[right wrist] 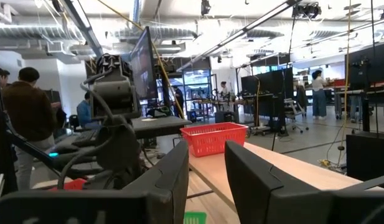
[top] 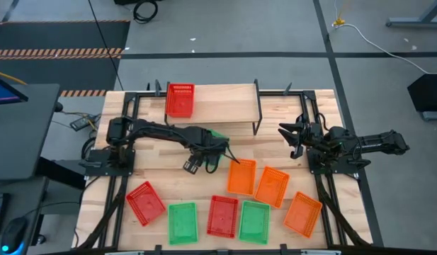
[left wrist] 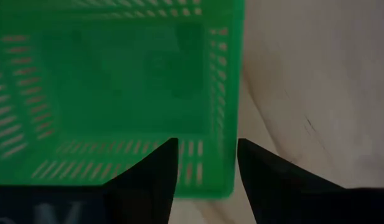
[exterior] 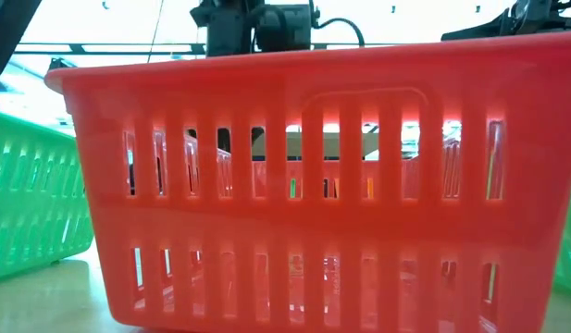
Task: Stack baskets on shelf by color
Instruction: Put the top green basket on the shelf
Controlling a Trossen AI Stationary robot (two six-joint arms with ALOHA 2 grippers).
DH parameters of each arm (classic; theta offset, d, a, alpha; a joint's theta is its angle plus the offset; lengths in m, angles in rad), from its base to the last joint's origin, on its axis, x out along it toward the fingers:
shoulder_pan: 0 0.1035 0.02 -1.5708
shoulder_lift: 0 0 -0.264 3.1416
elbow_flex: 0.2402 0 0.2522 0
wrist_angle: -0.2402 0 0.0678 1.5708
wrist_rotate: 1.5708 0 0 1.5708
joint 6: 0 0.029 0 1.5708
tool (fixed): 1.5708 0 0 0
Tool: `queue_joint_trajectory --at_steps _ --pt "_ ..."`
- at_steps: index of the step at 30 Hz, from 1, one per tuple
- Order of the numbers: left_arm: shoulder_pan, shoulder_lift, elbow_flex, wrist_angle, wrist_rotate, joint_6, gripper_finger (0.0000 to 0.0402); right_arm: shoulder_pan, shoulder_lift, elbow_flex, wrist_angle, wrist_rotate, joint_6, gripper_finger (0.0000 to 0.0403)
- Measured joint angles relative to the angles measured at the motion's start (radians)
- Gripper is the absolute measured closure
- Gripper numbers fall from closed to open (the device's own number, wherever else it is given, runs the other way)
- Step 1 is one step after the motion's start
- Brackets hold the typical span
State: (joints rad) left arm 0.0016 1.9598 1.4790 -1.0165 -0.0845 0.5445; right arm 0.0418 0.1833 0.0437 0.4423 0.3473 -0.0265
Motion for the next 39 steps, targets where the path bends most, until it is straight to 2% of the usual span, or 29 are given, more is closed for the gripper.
queue_joint_trajectory --at_steps 9,12,16,18,23,33,34,36,39 --pt "-0.023 0.006 -0.134 0.238 -0.007 0.025 0.0240 0.000 0.000 0.000 -0.012 0.000 -0.027 0.0293" --pt "-0.035 0.006 -0.138 0.250 -0.067 0.031 0.0286 0.000 0.000 0.000 -0.012 0.000 -0.029 0.0293" --pt "-0.046 -0.008 -0.134 0.238 -0.098 0.040 0.0383 0.000 0.000 0.000 -0.012 0.000 -0.029 0.0293" --pt "-0.046 -0.008 -0.113 0.215 -0.102 0.022 0.0390 0.000 0.000 0.000 -0.012 0.000 -0.029 0.0293" --pt "-0.059 -0.009 0.008 0.098 -0.140 -0.027 0.0396 0.000 0.000 0.000 -0.011 0.000 -0.029 0.0293" --pt "-0.053 -0.010 0.398 -0.215 -0.137 -0.233 0.0396 0.000 0.000 0.000 -0.012 0.000 -0.018 0.0293" --pt "-0.050 -0.010 0.431 -0.225 -0.175 -0.241 0.0396 0.000 0.000 0.000 -0.011 0.000 -0.019 0.0293" --pt "-0.032 -0.014 0.488 -0.257 -0.182 -0.244 0.0396 0.000 0.000 0.000 -0.011 0.000 -0.018 0.0293" --pt "-0.018 -0.012 0.554 -0.309 -0.139 -0.217 0.0396 0.000 0.000 0.000 -0.012 0.001 -0.018 0.0293"
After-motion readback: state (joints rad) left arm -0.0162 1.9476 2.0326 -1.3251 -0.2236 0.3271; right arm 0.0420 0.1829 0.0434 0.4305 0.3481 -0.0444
